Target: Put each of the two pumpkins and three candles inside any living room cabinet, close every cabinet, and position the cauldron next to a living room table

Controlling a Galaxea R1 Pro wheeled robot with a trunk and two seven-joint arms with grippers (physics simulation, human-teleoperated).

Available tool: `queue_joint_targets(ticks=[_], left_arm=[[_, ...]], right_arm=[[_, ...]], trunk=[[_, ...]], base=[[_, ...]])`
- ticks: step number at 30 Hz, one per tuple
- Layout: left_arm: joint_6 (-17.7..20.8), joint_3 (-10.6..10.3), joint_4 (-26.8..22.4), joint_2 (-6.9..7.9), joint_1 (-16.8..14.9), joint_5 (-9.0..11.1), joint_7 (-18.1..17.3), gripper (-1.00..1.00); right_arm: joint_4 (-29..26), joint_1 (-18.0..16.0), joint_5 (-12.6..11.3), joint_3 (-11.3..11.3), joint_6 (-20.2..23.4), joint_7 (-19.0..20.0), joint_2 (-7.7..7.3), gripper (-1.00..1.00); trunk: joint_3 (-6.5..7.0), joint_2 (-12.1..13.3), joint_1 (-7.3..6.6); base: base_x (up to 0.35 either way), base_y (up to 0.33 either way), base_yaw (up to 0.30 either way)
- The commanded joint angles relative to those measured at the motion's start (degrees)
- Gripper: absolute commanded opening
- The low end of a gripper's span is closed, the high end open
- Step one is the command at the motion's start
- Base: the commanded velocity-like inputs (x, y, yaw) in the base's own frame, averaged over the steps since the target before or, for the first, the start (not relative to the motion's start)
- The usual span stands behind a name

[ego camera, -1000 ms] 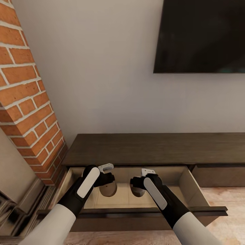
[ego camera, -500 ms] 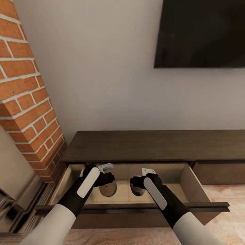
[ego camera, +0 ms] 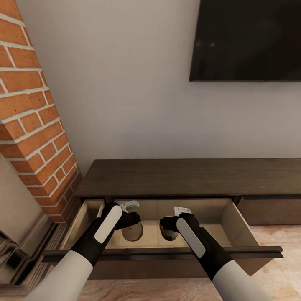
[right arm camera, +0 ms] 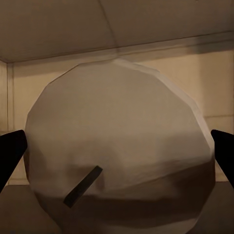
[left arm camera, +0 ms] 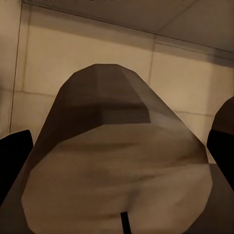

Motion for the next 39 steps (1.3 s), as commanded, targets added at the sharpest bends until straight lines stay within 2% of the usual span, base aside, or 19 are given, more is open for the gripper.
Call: queue_joint_targets(ticks=[1, 20, 25, 39], left_arm=[[0.0, -0.1, 0.0, 0.01, 0.0, 0.6, 0.6, -1.0], [0.0, -0.1, -0.7, -0.04, 0.0, 0.6, 0.7, -1.0], [0.0, -0.2, -0.7, 0.01, 0.0, 0.6, 0.7, -1.0], [-0.2, -0.2, -0.8, 0.07, 0.0, 0.6, 0.7, -1.0]], right_arm=[[-0.1, 0.0, -0.6, 0.1, 0.0, -0.6, -0.02, -1.0], [-0.1, 0.0, -0.6, 0.1, 0.0, -0.6, 0.03, -1.0], [-0.1, 0.0, -0.6, 0.1, 0.0, -0.6, 0.03, -1.0], [0.0, 0.0, -0.6, 0.1, 0.0, -0.5, 0.06, -1.0]], trunk=[[-0.05, 0.0, -0.01], [-0.05, 0.0, -0.01], [-0.95, -2.0, 1.09], [-4.05, -2.2, 1.45]], base=[[0.03, 0.0, 0.0], [0.08, 0.0, 0.0], [0.0, 0.0, 0.0], [0.0, 0.0, 0.0]])
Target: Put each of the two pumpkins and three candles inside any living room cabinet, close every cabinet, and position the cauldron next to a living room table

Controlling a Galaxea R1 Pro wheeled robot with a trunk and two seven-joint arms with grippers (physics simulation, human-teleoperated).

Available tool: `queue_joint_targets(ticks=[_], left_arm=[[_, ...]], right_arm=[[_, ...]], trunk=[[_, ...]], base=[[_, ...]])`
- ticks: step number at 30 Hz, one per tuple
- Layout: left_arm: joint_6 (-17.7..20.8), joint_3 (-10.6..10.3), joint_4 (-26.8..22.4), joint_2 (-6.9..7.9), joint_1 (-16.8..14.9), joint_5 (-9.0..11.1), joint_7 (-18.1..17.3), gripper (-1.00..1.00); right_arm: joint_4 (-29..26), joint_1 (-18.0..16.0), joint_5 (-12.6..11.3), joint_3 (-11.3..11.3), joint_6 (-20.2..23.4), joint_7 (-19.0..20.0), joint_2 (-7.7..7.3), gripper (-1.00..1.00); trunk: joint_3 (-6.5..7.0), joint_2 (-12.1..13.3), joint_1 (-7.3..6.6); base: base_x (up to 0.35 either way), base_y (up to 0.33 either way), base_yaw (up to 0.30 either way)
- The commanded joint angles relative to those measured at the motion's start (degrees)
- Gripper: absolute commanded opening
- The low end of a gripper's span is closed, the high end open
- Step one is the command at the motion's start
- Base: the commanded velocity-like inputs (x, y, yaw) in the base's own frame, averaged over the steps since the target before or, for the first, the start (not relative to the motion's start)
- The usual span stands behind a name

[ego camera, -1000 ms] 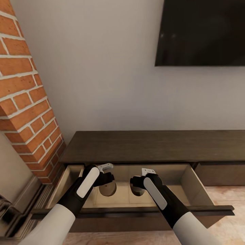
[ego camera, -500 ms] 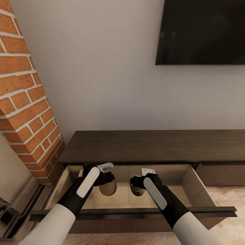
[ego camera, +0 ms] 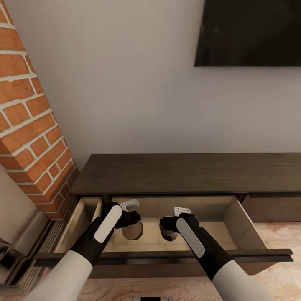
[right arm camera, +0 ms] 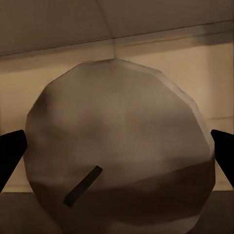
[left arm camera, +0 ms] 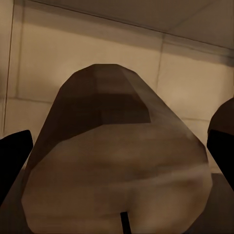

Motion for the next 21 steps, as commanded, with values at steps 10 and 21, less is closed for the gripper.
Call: queue_joint_targets(ticks=[10, 21], left_arm=[[-0.1, -0.1, -0.1, 0.03, 0.0, 0.5, 0.6, -1.0], [-0.1, -0.1, -0.1, 0.04, 0.0, 0.4, 0.6, -1.0]], right_arm=[[-0.1, -0.1, -0.6, 0.1, 0.0, -0.6, 0.0, -1.0], [-0.1, -0.1, -0.6, 0.1, 0.0, -0.6, 0.0, -1.0]], trunk=[[-1.16, -0.1, 0.11], [-2.27, -0.2, 0.24]], base=[[0.0, 0.0, 0.0], [0.0, 0.0, 0.0]])
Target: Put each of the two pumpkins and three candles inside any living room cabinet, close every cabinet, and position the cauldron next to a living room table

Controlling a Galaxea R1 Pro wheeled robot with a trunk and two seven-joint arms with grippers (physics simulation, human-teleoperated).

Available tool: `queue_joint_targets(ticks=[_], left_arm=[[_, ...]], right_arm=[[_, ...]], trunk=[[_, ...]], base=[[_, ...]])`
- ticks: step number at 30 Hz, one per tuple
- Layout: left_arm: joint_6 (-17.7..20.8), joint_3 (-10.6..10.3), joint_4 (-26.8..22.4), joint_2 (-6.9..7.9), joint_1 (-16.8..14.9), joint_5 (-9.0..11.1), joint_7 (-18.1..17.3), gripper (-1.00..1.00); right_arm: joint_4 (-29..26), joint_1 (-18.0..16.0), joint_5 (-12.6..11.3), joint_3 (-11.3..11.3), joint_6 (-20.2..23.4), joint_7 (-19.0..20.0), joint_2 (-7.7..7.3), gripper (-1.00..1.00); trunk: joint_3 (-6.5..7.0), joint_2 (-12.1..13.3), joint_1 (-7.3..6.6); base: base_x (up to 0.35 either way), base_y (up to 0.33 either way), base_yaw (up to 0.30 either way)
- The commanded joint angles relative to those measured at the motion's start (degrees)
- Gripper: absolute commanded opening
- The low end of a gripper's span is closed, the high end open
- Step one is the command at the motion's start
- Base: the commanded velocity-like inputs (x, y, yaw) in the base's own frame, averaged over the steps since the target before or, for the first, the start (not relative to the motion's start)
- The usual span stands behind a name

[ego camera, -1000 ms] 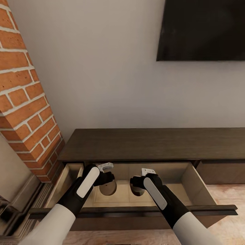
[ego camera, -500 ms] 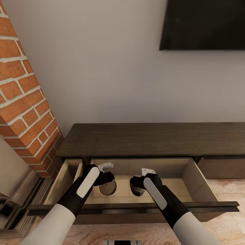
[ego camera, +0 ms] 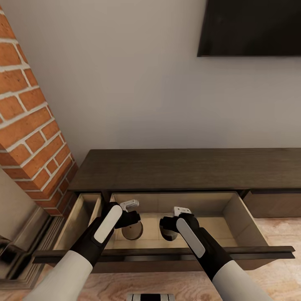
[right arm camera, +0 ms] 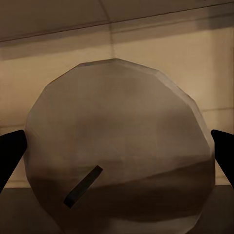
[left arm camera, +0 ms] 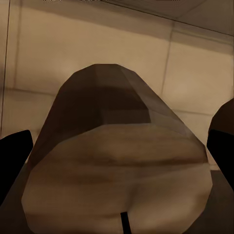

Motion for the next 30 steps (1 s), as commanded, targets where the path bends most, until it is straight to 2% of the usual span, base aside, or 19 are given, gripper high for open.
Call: queue_joint_targets(ticks=[1, 4, 8, 16, 19, 30], left_arm=[[0.0, -0.1, -0.1, 0.01, 0.0, 0.6, 0.6, -1.0], [0.0, -0.1, -0.1, 0.02, 0.0, 0.6, 0.6, -1.0], [0.0, -0.1, -0.1, 0.02, 0.0, 0.6, 0.6, -1.0], [0.0, -0.1, -0.1, 0.02, 0.0, 0.6, 0.6, -1.0], [0.0, -0.1, -0.1, 0.02, 0.0, 0.6, 0.6, -1.0], [0.0, -0.1, -0.1, 0.02, 0.0, 0.7, 0.6, -1.0]], right_arm=[[-0.1, 0.0, -0.5, 0.1, 0.0, -0.6, -0.02, -1.0], [-0.1, 0.0, -0.6, 0.1, 0.0, -0.6, -0.02, -1.0], [-0.1, 0.0, -0.5, 0.1, 0.0, -0.6, -0.02, -1.0], [-0.1, 0.0, -0.6, 0.1, 0.0, -0.6, -0.02, -1.0], [-0.1, 0.0, -0.5, 0.1, 0.0, -0.6, -0.02, -1.0], [-0.1, 0.0, -0.6, 0.1, 0.0, -0.6, -0.02, -1.0]], trunk=[[-0.05, 0.0, -0.01], [-0.05, 0.0, -0.01], [-0.94, -0.1, 0.09], [-0.94, -0.1, 0.09], [-1.6, -0.1, 0.17], [-1.6, -0.1, 0.17]], base=[[0.0, 0.0, 0.0], [0.0, 0.0, 0.0], [0.0, 0.0, 0.0], [0.0, 0.0, 0.0], [0.0, 0.0, 0.0], [0.0, 0.0, 0.0]])
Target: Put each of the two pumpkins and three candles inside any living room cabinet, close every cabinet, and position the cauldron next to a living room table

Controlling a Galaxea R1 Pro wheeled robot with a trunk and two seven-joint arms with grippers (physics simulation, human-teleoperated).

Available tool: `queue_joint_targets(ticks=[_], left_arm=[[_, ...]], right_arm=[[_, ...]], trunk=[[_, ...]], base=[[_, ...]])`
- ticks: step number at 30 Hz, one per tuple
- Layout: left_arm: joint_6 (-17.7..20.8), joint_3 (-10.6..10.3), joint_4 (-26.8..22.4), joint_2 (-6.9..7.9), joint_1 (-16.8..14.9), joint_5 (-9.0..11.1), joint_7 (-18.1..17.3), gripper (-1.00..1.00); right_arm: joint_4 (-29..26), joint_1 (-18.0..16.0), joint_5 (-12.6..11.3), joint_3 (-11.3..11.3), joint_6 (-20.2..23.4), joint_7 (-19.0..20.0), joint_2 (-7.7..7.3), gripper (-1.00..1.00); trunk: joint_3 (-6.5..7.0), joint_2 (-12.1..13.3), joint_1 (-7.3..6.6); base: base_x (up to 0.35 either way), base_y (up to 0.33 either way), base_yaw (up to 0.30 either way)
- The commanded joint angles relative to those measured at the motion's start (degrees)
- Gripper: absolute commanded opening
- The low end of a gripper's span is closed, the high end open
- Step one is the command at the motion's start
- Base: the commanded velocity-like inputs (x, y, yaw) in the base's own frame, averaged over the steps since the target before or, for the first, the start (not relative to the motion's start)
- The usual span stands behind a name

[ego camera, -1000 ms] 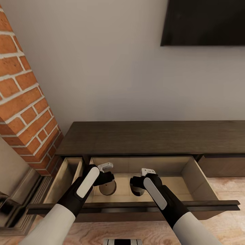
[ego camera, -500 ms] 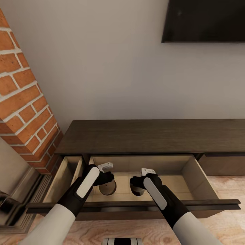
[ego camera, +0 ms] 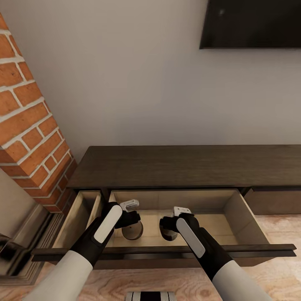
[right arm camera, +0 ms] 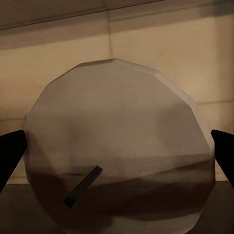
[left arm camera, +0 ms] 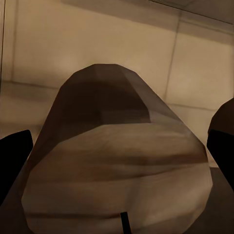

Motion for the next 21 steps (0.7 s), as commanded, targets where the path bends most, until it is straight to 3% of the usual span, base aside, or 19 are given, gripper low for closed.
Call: queue_joint_targets(ticks=[1, 14, 15, 21], left_arm=[[0.0, -0.1, -0.1, 0.01, 0.0, 0.6, 0.6, -1.0], [0.0, 0.0, -0.1, 0.1, 0.0, 0.6, 0.6, -1.0], [0.0, 0.0, -0.1, 0.1, 0.0, 0.6, 0.6, -1.0], [0.0, 0.0, -0.1, 0.1, 0.0, 0.6, 0.6, -1.0]], right_arm=[[-0.1, 0.0, -0.6, 0.1, 0.0, -0.6, -0.02, -1.0], [-0.1, 0.0, -0.6, 0.1, 0.0, -0.6, -0.02, -1.0], [-0.1, 0.0, -0.6, 0.1, 0.0, -0.6, -0.02, 1.0], [-0.1, 0.0, -0.6, 0.1, 0.0, -0.6, -0.02, 1.0]], trunk=[[-0.27, 0.0, 0.01], [-0.71, -0.1, 0.07], [-0.71, -0.1, 0.07], [-0.71, -0.1, 0.07]], base=[[0.0, 0.0, 0.0], [0.0, 0.0, 0.0], [0.0, 0.0, 0.0], [0.0, 0.0, 0.0]])
